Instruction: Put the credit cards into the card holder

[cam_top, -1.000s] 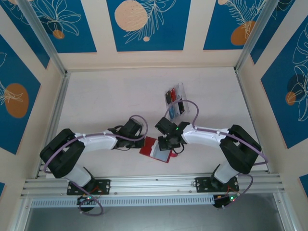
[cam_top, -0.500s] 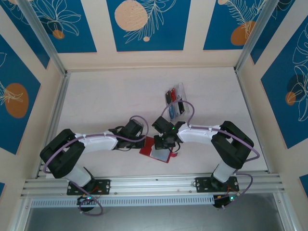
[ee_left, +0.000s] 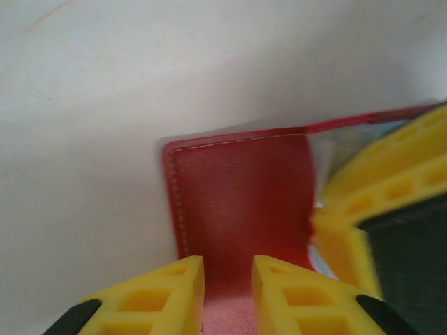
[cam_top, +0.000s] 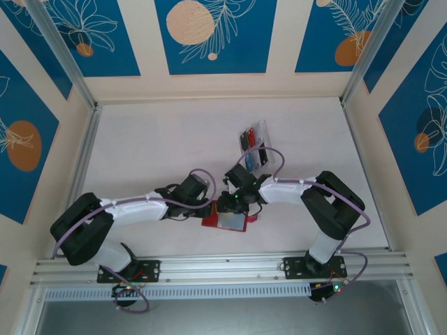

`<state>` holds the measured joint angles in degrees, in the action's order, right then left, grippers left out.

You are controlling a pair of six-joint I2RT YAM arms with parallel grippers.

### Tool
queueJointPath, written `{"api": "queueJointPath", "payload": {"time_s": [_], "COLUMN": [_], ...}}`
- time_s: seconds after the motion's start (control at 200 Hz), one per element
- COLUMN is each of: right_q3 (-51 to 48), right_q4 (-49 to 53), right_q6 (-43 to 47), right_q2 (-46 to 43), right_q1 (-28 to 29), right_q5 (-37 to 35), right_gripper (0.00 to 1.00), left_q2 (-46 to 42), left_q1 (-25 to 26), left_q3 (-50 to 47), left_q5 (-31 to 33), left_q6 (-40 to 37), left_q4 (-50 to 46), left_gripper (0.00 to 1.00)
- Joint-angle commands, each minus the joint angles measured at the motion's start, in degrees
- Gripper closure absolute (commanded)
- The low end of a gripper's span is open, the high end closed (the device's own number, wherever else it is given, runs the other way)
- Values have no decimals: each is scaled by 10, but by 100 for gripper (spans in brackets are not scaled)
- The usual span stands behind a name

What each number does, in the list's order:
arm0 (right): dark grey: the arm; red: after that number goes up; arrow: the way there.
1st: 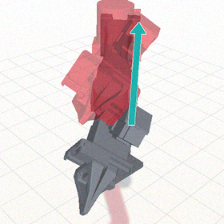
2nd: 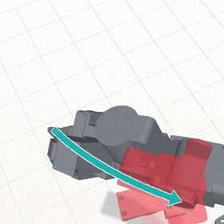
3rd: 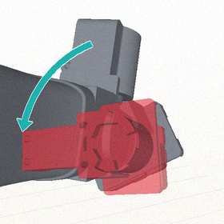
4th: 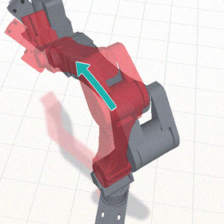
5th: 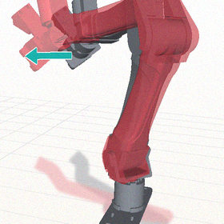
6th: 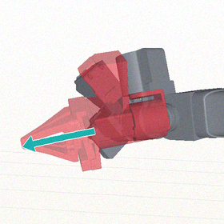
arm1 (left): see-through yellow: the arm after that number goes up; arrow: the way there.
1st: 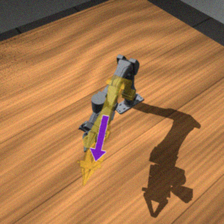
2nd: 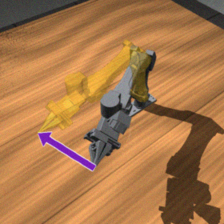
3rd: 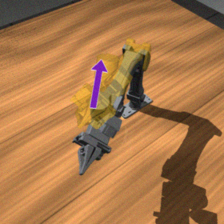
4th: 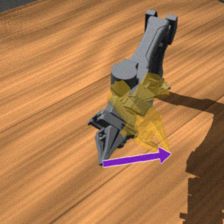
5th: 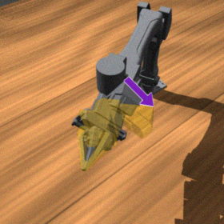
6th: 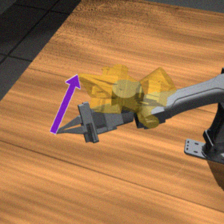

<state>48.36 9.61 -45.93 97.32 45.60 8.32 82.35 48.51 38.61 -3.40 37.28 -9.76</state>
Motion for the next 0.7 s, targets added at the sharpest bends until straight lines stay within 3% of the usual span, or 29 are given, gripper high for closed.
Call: {"api": "queueJointPath", "payload": {"time_s": [0.0,0.27,0.385,0.505,0.695], "right_q3": [-3,16,19,22,26], "right_q4": [-6,14,15,19,26], "right_q6": [-8,-9,-8,-5,0], "right_q2": [22,40,49,55,60], "right_q1": [-1,-2,-2,-2,-2], "right_q5": [13,14,21,24,29], "right_gripper": [64,59,58,56,55], "left_q2": [-29,-116,-143,-142,-97], "left_q1": [14,57,107,172,209], "left_q3": [-16,-61,-81,-86,-76], "left_q5": [-11,17,58,141,206], "left_q6": [-22,-48,-70,-107,-180], "left_q4": [-23,-4,22,47,87], "left_gripper": [73,60,54,50,50]}}
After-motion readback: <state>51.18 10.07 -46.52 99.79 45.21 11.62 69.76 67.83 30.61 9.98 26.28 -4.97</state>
